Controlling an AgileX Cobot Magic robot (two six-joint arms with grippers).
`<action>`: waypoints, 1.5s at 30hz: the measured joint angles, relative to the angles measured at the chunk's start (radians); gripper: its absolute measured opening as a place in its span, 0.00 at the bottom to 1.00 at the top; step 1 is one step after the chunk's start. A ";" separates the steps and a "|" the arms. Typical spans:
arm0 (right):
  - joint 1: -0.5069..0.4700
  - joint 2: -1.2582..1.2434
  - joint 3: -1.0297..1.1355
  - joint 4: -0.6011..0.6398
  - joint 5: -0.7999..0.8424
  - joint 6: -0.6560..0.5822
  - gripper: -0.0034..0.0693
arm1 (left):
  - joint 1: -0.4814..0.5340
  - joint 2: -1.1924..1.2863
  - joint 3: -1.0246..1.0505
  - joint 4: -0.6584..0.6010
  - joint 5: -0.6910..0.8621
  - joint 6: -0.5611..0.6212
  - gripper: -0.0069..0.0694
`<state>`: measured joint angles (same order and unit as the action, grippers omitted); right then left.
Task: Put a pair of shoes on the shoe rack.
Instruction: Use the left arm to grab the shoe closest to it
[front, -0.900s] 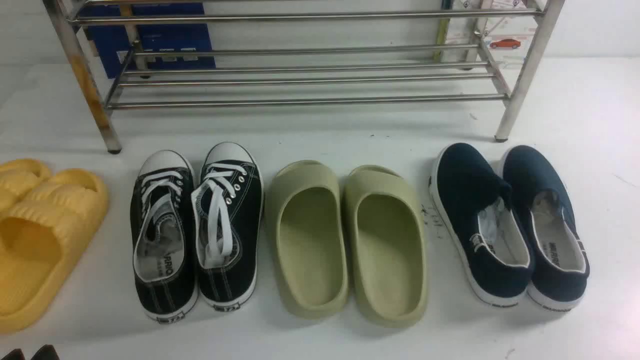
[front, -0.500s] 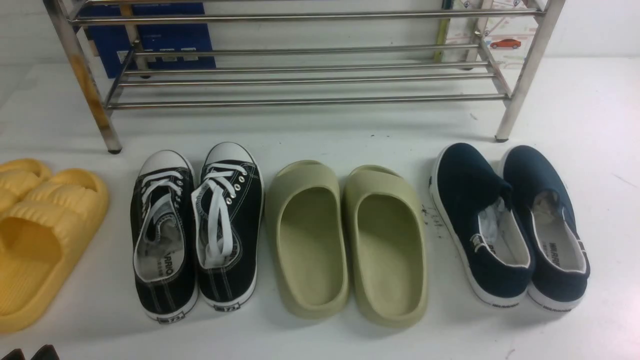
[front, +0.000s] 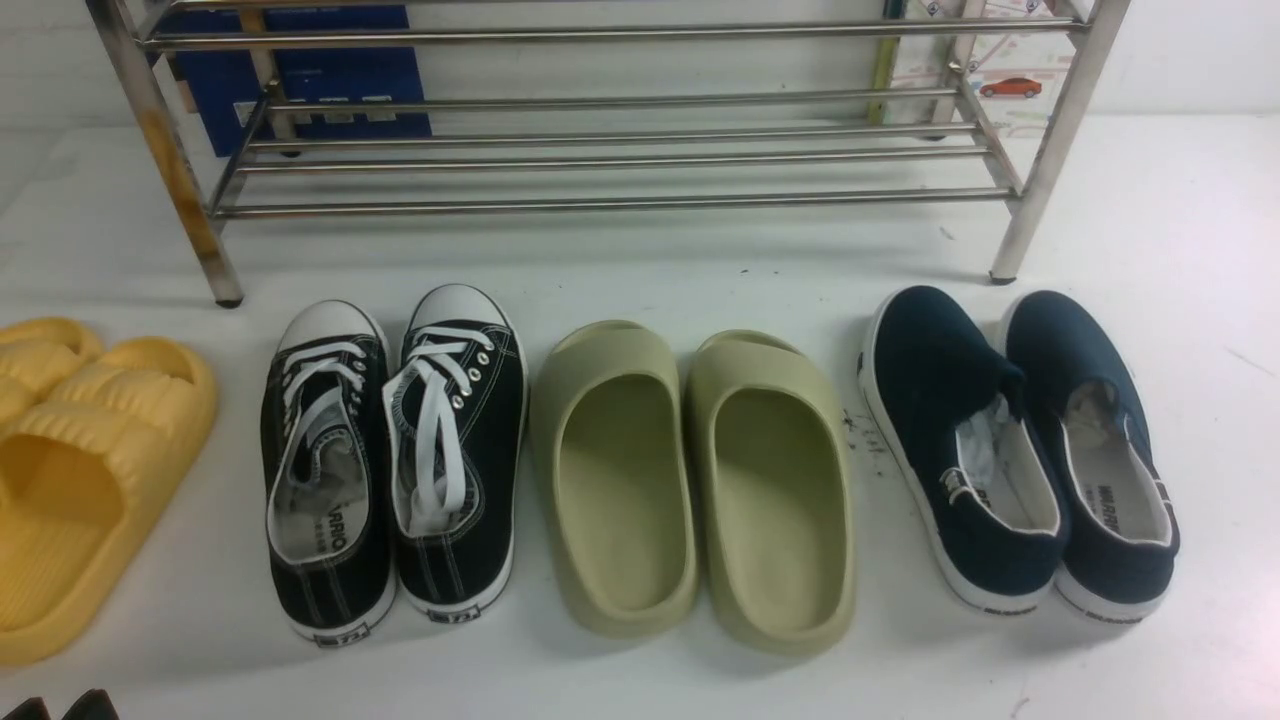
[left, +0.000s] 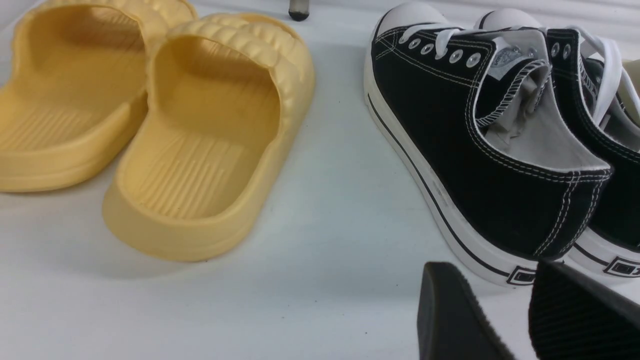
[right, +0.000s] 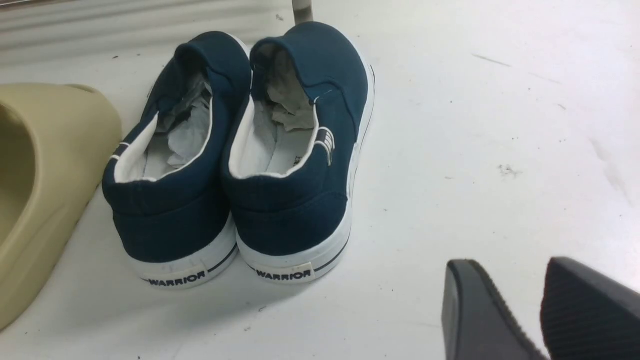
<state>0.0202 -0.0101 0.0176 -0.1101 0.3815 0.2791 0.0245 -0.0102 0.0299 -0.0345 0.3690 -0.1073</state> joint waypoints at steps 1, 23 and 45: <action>0.000 0.000 0.000 0.000 0.000 0.000 0.38 | 0.000 0.000 0.000 0.000 0.000 0.000 0.43; 0.000 0.000 0.000 0.000 0.000 0.000 0.38 | 0.000 0.000 0.000 -0.961 -0.109 -0.281 0.43; 0.000 0.000 0.000 0.000 0.000 0.000 0.38 | 0.000 0.000 -0.026 -0.950 -0.117 -0.111 0.13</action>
<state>0.0202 -0.0101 0.0176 -0.1101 0.3815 0.2791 0.0245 -0.0102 0.0043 -0.9849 0.2517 -0.2178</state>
